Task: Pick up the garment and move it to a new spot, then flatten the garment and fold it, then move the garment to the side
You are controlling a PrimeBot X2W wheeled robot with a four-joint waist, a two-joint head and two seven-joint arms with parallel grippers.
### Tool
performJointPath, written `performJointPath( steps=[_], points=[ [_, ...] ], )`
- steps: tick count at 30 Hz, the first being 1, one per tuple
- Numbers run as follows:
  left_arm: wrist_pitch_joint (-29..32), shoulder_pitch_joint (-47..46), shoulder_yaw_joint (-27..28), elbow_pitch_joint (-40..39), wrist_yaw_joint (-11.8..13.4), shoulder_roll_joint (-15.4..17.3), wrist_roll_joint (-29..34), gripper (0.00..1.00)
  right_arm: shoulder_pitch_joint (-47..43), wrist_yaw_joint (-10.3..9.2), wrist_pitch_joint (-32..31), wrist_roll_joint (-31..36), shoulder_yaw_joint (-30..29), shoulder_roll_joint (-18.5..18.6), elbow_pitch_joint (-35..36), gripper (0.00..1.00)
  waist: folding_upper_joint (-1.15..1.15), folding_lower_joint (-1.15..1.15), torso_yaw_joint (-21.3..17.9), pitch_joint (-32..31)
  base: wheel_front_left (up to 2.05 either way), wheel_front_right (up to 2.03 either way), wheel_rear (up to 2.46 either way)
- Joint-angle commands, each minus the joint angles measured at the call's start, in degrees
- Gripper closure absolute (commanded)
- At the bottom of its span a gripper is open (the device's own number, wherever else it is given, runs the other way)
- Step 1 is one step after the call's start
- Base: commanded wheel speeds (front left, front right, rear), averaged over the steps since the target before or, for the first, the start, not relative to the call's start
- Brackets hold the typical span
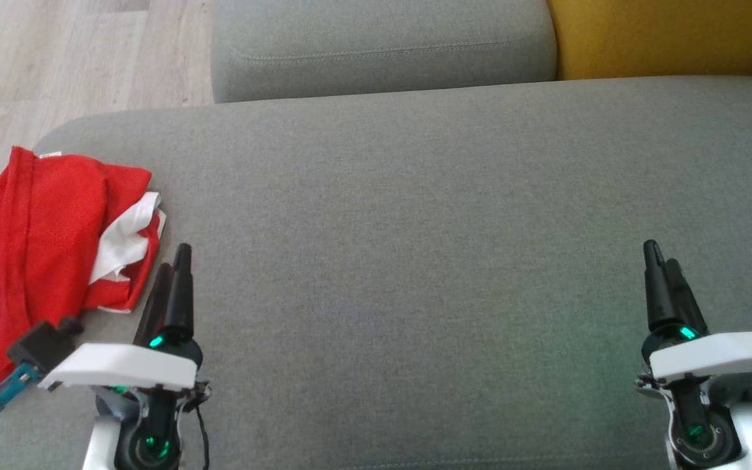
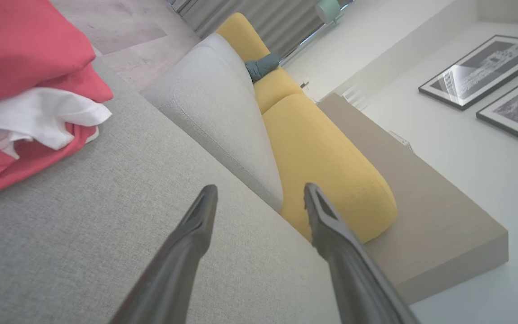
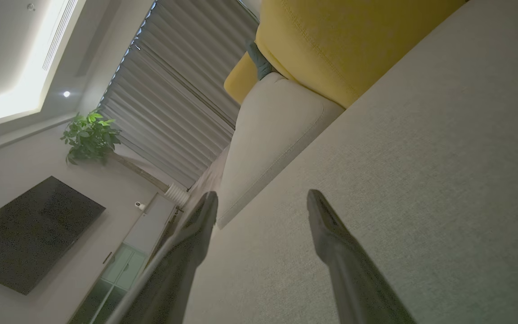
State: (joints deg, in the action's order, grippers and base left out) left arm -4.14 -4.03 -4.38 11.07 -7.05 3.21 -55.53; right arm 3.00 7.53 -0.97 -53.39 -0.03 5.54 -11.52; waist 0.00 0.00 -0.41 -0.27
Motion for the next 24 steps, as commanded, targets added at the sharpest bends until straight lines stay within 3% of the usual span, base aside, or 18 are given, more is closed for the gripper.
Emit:
performJointPath(
  steps=[1, 24],
  points=[
    [-0.80, -3.53, 0.62, -2.23, -0.22, 1.05, 2.06, 0.00, 3.04, -0.02, 0.72, 2.22, 0.96, 1.13, 2.56, 0.00, 0.00, 0.00, 0.02, -0.03, 0.00, 0.00, 0.00],
    [-4.48, -1.27, -0.87, -1.20, 0.49, 2.69, 23.16, 0.00, 1.87, -0.03, 1.97, 20.56, 2.18, 0.38, 2.10, 0.00, 0.00, 0.00, -0.13, -0.98, 0.00, 0.00, 0.00]
  ],
)
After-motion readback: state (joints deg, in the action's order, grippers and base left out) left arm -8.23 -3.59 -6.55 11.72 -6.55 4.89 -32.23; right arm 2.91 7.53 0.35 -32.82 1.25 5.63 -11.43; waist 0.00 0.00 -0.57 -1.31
